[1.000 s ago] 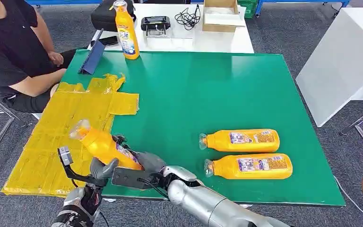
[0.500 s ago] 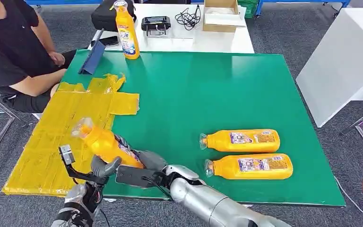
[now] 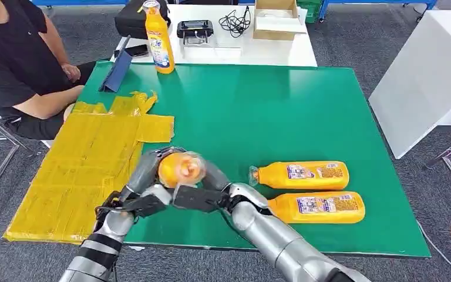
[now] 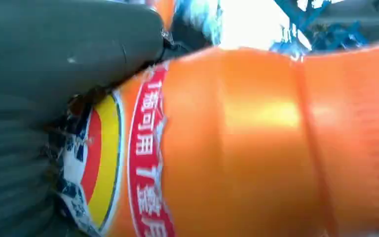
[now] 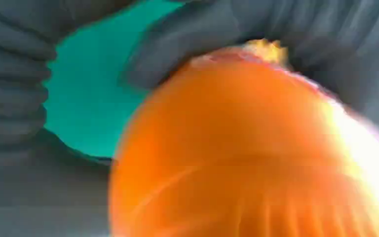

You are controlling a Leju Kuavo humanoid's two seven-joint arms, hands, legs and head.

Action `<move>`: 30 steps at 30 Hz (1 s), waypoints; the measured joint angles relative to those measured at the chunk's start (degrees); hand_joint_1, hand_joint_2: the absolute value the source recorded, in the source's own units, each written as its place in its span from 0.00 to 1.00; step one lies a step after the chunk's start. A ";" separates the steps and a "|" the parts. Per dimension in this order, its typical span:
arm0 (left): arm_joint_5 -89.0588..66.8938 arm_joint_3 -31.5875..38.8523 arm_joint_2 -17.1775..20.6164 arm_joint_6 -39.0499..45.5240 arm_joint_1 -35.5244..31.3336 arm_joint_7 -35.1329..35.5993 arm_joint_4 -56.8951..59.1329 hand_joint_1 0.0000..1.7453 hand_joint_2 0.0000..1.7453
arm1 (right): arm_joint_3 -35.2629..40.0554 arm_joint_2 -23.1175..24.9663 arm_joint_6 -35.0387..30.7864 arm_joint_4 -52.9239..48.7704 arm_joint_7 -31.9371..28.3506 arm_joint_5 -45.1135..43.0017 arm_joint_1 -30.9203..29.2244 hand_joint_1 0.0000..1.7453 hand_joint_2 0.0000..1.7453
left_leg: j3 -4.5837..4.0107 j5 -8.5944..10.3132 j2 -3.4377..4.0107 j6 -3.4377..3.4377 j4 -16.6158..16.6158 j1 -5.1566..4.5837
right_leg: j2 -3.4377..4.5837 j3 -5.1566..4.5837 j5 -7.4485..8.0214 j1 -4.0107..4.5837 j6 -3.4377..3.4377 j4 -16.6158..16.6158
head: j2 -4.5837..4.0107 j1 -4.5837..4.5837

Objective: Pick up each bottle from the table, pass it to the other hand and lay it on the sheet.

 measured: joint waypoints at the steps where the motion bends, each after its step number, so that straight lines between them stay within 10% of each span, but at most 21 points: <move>1: -3.66 -0.77 0.37 3.15 -0.68 1.71 0.20 1.00 1.00 | -1.58 -1.01 1.55 -1.22 -0.07 0.35 0.29 0.00 1.00 | -0.01 0.01 -0.03 0.01 0.01 -0.01 | -0.01 0.01 0.00 -0.01 0.00 0.00 | 0.00 0.02; 6: -20.99 -5.77 2.84 16.23 -4.28 8.78 5.60 1.00 1.00 | -10.62 -5.59 6.64 -9.09 -1.20 1.00 0.80 0.00 1.00 | 0.03 0.02 0.04 0.02 0.02 -0.04 | 0.02 0.01 0.02 -0.10 0.03 0.01 | 0.00 0.04; 30: -40.09 -13.00 6.78 15.76 -17.26 25.98 40.88 1.00 1.00 | -17.28 -18.36 13.65 -23.91 -4.11 -0.11 7.72 0.00 1.00 | 0.34 0.00 0.01 0.14 -0.04 -0.15 | -0.05 0.56 0.04 -0.29 0.08 -0.02 | 0.00 0.02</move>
